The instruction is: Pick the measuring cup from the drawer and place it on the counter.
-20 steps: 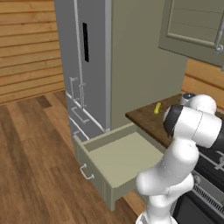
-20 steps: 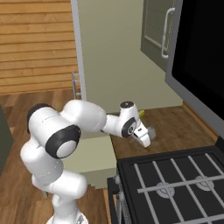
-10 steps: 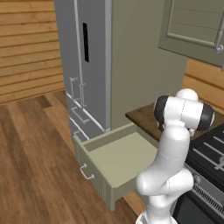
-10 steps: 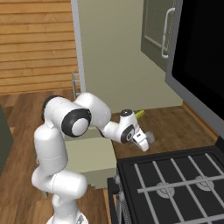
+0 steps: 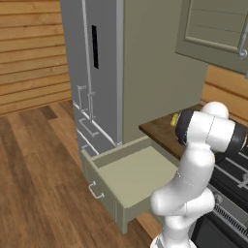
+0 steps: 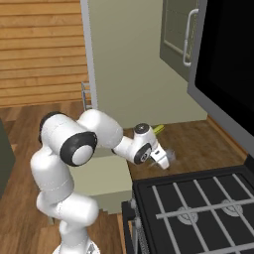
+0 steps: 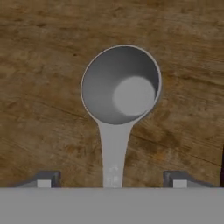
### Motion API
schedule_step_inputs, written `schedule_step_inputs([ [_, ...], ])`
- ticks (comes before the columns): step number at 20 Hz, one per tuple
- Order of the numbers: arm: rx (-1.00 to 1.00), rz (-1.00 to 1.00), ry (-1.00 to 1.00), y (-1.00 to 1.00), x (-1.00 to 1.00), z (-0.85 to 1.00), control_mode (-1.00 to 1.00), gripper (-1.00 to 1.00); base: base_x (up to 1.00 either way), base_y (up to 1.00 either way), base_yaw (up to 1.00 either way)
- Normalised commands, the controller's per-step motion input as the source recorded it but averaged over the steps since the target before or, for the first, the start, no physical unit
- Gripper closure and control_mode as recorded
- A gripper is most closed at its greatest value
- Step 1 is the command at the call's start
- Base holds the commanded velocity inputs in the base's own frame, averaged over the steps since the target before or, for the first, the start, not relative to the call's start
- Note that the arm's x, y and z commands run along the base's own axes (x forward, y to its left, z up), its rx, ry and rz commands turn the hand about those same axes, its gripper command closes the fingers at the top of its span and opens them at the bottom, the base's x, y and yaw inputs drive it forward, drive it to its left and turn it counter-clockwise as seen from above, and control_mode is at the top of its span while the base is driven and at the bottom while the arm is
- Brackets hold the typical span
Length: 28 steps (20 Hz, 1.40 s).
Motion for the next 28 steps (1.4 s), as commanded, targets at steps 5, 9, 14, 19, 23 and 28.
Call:
schedule_step_inputs([
  [5, -0.1, 0.0, -0.19, 0.75, -0.42, 0.87, -1.0, -1.0, 0.0, 0.0, 0.0],
  [9, -0.15, 0.0, -0.05, 1.0, -0.34, 1.0, -1.0, -1.0, 0.0, 0.0, 0.0],
  [14, -0.21, 0.06, 0.14, 0.97, -0.36, 1.0, -1.0, -1.0, 0.0, 0.0, 0.0],
  [19, -0.01, 0.38, 0.33, 0.87, -0.35, 1.0, -1.0, -1.0, 0.0, 0.0, 0.0],
  [23, 0.27, 0.62, 0.53, 0.48, -0.04, 1.0, -1.0, -1.0, 0.0, 0.0, 0.0],
  [28, 0.59, 0.62, 0.58, 0.1, -0.04, 0.65, -1.0, -1.0, 0.0, 0.0, 0.0],
])
